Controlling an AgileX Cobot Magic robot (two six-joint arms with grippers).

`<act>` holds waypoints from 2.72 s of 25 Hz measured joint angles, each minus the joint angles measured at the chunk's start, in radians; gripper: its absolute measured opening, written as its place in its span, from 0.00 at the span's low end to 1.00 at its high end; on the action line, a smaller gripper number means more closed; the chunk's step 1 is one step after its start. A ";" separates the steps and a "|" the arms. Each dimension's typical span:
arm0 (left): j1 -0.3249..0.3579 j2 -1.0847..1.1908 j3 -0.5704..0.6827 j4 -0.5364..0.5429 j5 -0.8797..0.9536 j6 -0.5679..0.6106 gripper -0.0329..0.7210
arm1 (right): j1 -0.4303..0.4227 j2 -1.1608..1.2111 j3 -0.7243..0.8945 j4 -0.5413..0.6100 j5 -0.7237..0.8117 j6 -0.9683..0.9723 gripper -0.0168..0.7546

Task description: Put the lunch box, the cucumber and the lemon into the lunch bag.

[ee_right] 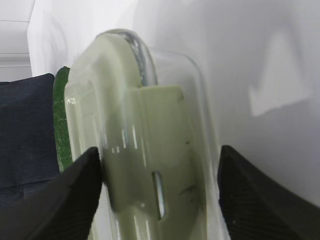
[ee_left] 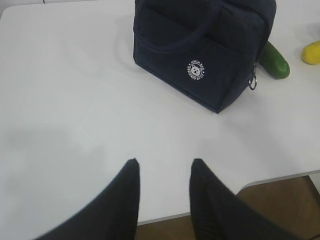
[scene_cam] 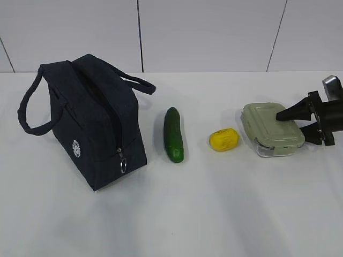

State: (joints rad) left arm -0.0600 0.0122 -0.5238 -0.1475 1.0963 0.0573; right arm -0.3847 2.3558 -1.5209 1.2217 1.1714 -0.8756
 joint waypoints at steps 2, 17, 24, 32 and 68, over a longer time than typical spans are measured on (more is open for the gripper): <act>0.000 0.000 0.000 0.000 0.000 0.000 0.36 | 0.000 0.000 0.000 0.000 0.002 0.005 0.67; 0.000 0.000 0.000 0.000 0.000 0.000 0.36 | 0.000 0.000 -0.002 0.004 0.013 0.017 0.56; 0.000 0.000 0.000 0.000 0.000 0.000 0.36 | 0.000 0.000 -0.002 0.005 0.017 0.025 0.54; 0.000 0.000 0.000 0.000 0.000 0.000 0.36 | 0.000 0.000 -0.002 0.005 0.017 0.025 0.54; 0.000 0.000 0.000 0.000 0.000 0.000 0.36 | 0.000 -0.023 -0.002 -0.019 -0.008 0.086 0.51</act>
State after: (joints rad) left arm -0.0600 0.0122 -0.5238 -0.1475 1.0963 0.0573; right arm -0.3847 2.3325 -1.5228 1.2024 1.1635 -0.7895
